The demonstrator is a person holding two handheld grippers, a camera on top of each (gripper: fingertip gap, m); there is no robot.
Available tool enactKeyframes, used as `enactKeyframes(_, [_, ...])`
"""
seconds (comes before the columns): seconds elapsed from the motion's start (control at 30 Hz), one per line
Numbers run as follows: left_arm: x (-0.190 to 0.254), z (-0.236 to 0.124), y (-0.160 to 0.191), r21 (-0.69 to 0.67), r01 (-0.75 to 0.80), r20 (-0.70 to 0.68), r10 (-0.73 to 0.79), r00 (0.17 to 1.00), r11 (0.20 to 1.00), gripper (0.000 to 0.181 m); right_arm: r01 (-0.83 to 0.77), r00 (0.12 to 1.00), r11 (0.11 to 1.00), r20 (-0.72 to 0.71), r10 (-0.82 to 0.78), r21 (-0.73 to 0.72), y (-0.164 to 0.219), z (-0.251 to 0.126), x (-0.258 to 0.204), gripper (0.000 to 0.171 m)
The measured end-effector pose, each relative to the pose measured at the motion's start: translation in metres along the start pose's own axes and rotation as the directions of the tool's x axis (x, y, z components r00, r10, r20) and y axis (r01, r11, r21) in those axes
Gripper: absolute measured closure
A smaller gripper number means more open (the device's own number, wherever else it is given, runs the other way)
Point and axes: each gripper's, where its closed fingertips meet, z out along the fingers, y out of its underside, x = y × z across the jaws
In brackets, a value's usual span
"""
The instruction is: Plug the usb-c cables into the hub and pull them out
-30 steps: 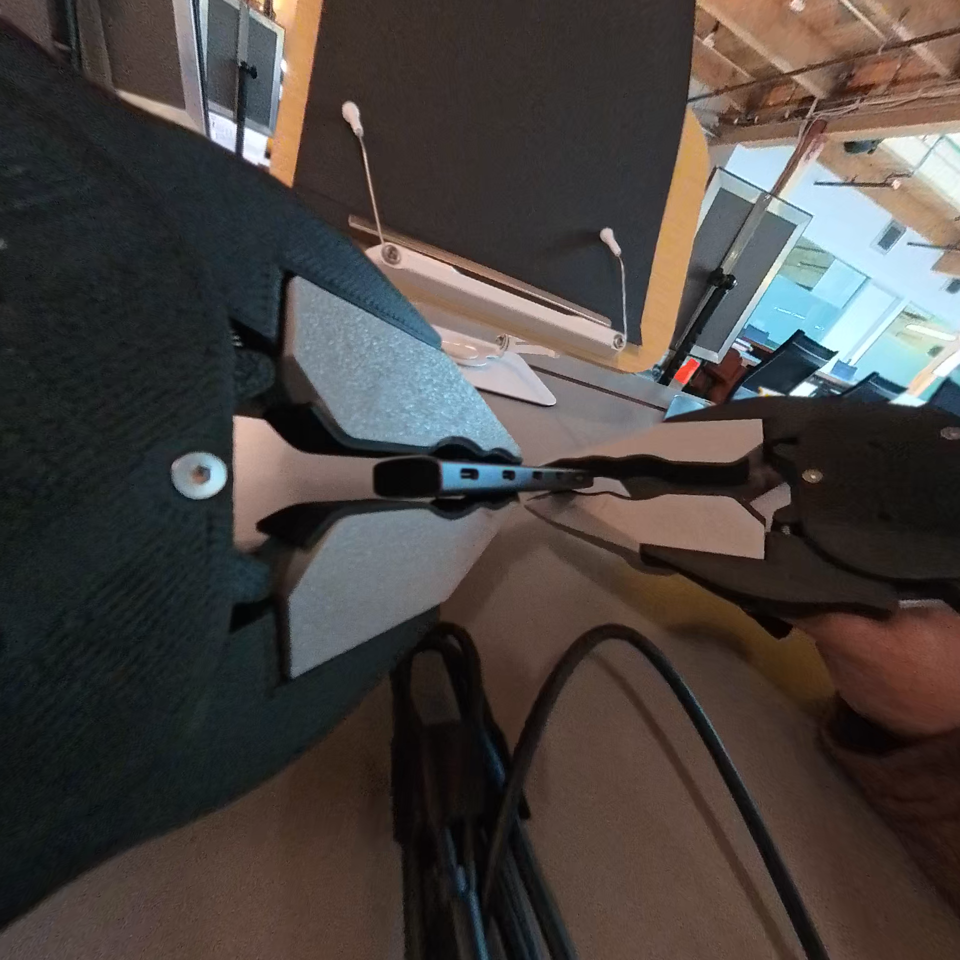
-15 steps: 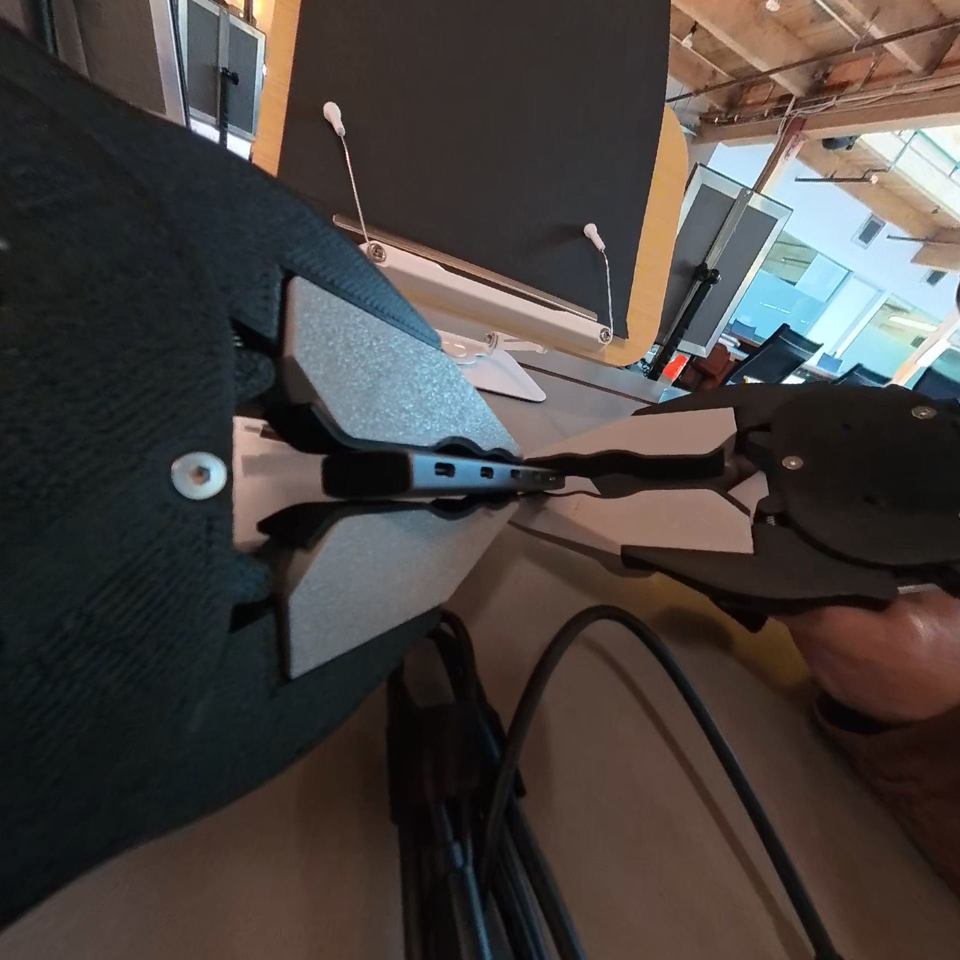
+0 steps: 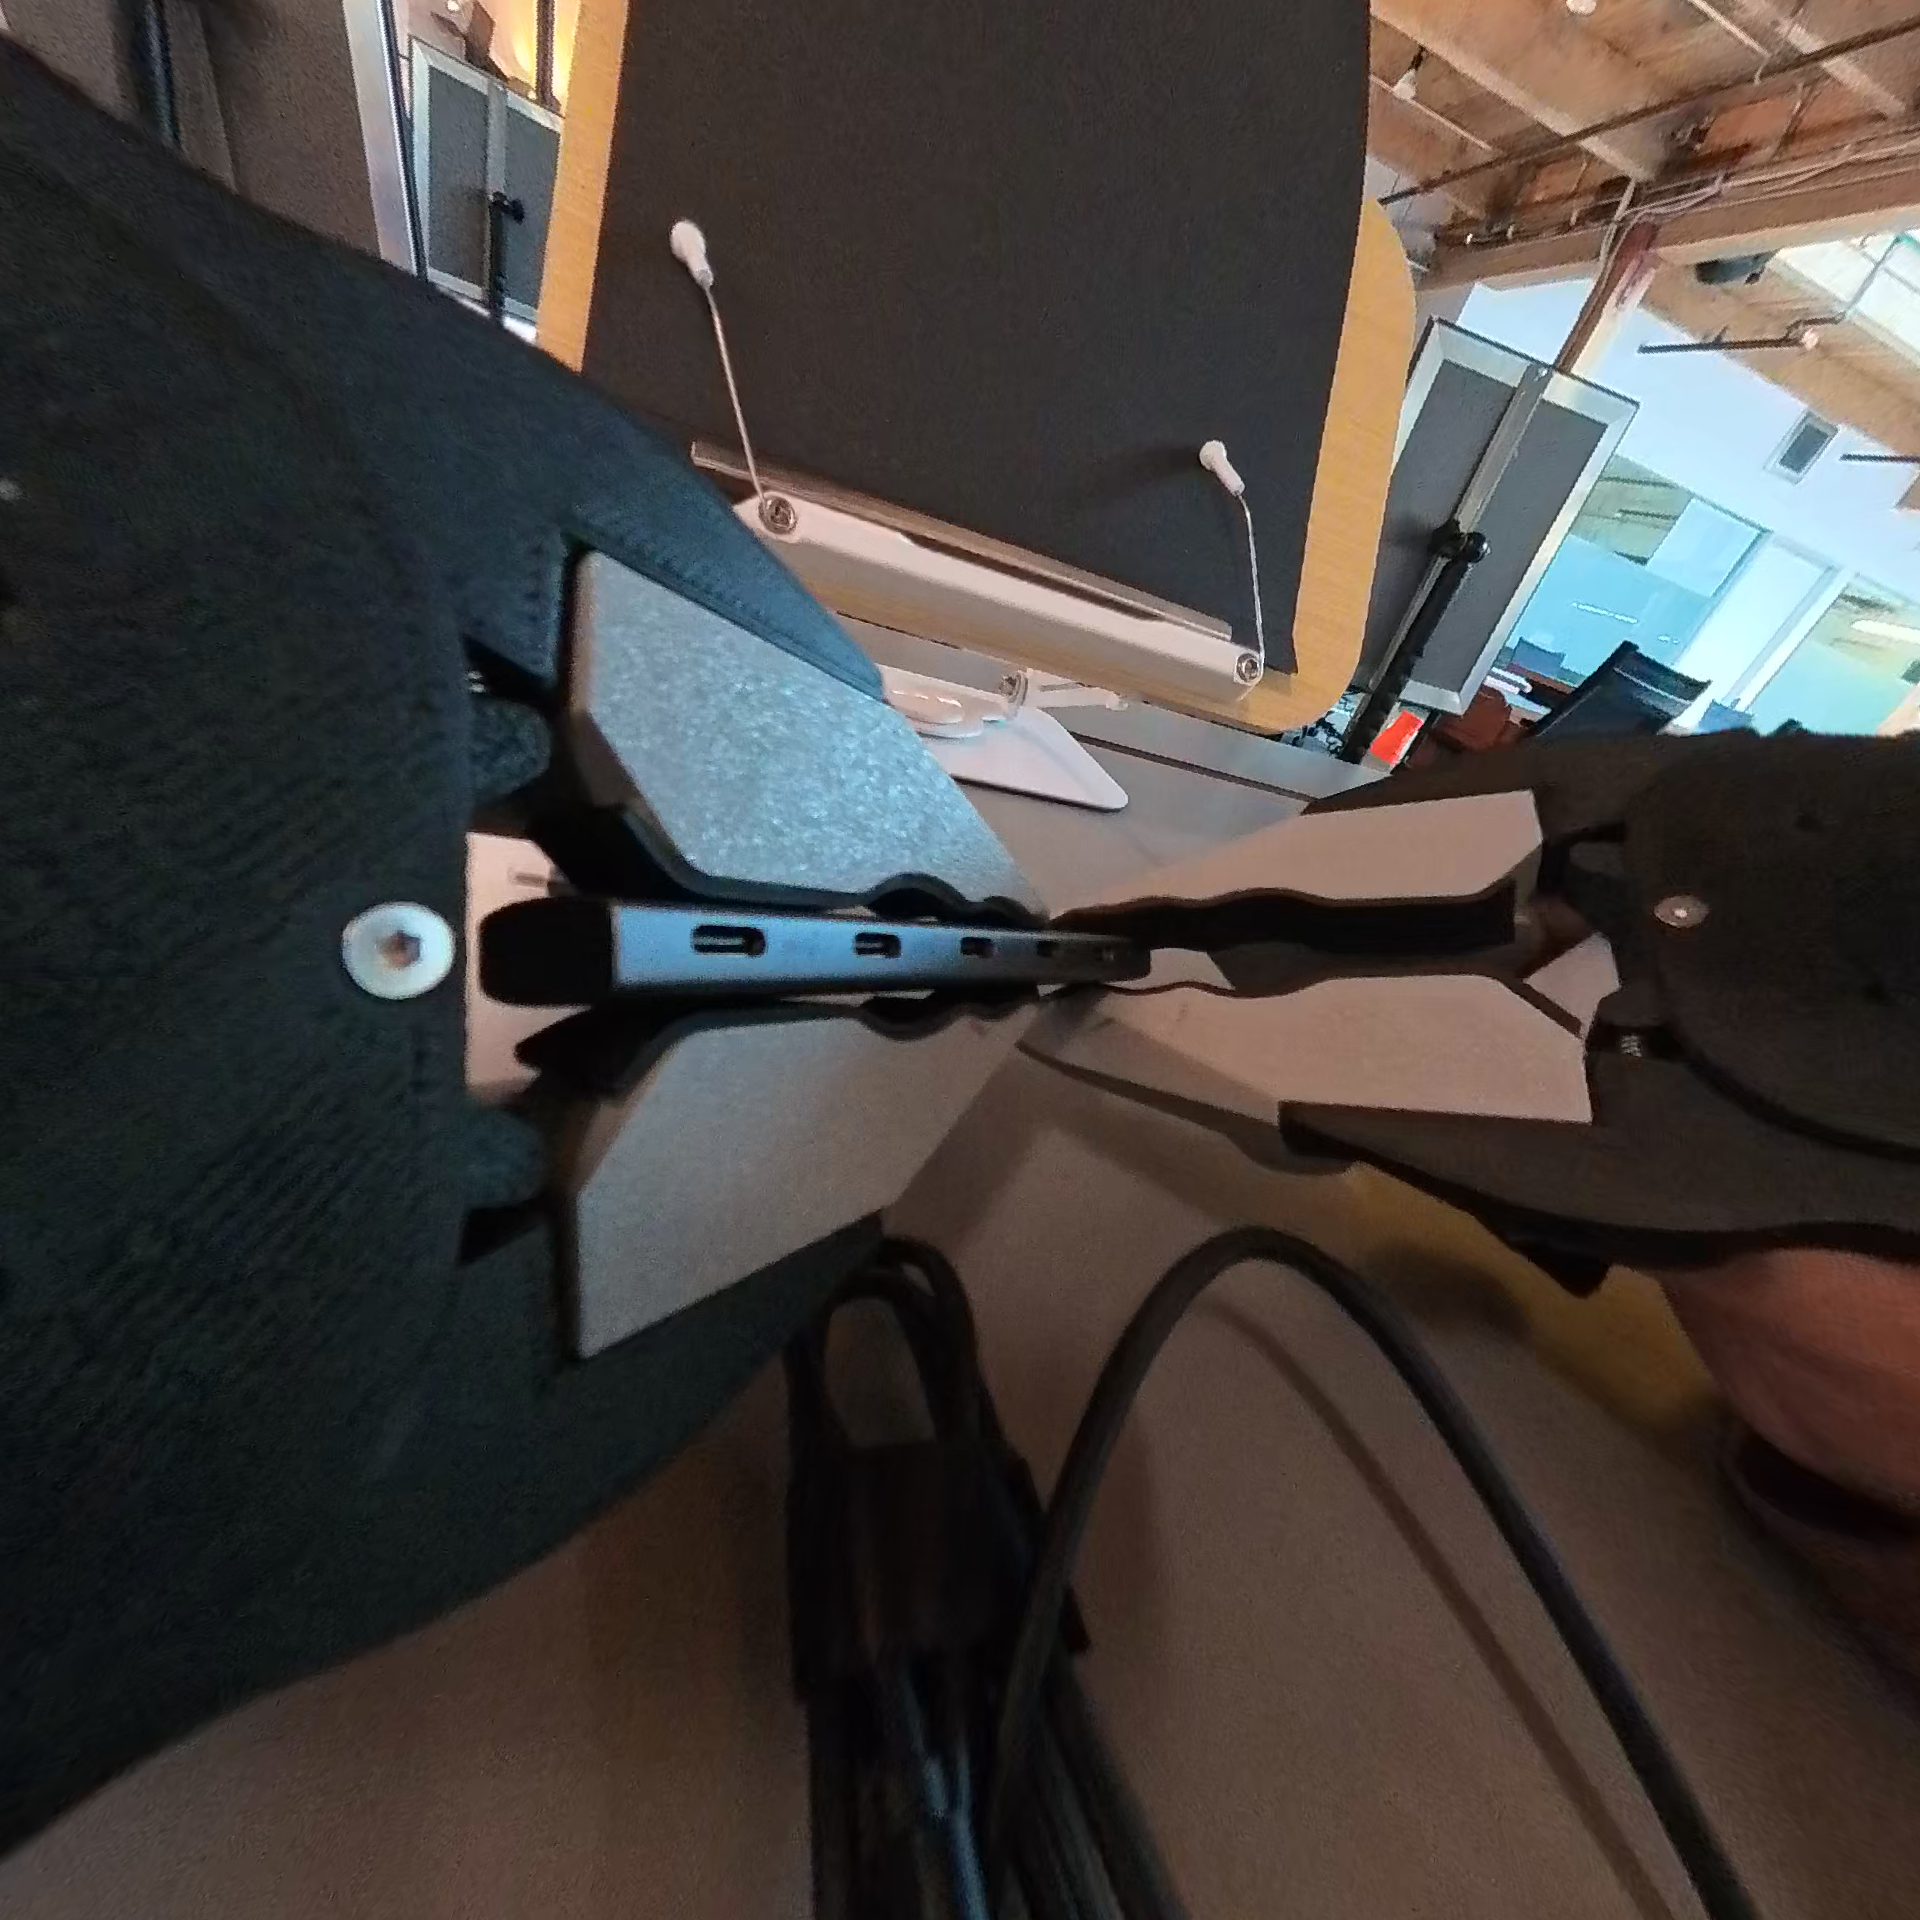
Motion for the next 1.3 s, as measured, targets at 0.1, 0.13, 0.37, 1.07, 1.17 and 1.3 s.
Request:
enactKeyframes(0.1, [-0.006,0.0,0.0,0.004,0.016,0.022,-0.016,1.0,1.0,0.174,-0.069,0.998,0.997,0.013,0.069,0.033,-0.005,-0.004,0.005,0.151])
enactKeyframes(0.13, [-0.008,0.0,0.003,-0.01,0.015,0.036,-0.015,0.999,1.0,0.174,-0.09,0.996,0.995,0.005,0.09,0.044,-0.006,-0.006,0.009,0.151])
enactKeyframes(0.37, [-0.036,-0.002,0.033,-0.107,0.054,0.157,-0.037,0.987,0.993,0.174,-0.212,0.976,0.971,-0.031,0.216,0.108,-0.012,-0.025,0.028,0.15])
enactKeyframes(1.07, [-0.006,-0.008,-0.014,0.12,0.109,-0.028,-0.106,0.994,0.987,0.174,0.126,0.99,0.991,-0.075,-0.122,0.046,-0.015,-0.018,0.001,0.16])
enactKeyframes(1.17, [-0.001,-0.005,-0.01,0.091,0.082,-0.034,-0.08,0.996,0.992,0.174,0.162,0.985,0.987,-0.058,-0.162,0.002,-0.008,-0.015,-0.002,0.161])
enactKeyframes(1.3, [-0.003,-0.005,-0.006,0.072,0.057,-0.019,-0.056,0.998,0.996,0.174,0.208,0.971,0.977,-0.11,-0.213,-0.056,0.002,-0.015,0.009,0.162])
